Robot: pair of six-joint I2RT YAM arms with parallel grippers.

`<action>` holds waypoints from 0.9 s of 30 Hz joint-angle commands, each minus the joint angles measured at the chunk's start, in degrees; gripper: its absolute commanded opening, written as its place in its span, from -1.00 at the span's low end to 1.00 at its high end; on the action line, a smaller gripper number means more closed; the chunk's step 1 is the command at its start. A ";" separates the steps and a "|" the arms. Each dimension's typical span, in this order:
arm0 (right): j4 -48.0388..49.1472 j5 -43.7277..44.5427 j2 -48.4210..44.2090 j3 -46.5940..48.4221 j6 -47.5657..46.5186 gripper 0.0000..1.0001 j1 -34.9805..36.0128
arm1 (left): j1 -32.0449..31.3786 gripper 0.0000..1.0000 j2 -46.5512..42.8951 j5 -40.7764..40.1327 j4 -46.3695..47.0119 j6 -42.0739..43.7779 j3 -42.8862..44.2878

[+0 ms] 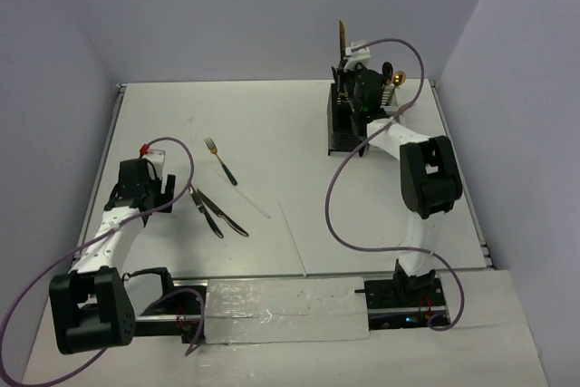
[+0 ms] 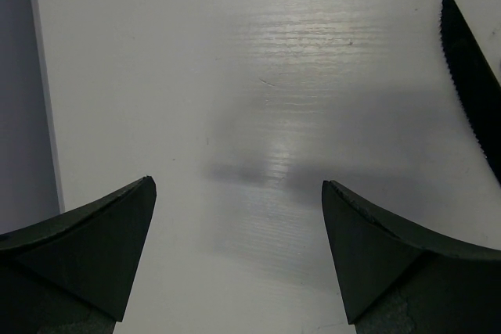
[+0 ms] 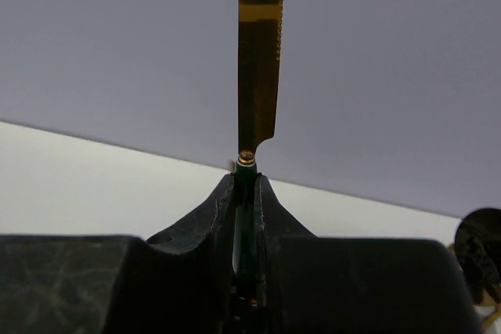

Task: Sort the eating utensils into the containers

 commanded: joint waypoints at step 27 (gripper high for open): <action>-0.96 -7.24 -9.97 -10.53 3.85 0.17 -5.77 | 0.43 0.93 -0.54 -2.59 3.38 -0.44 0.90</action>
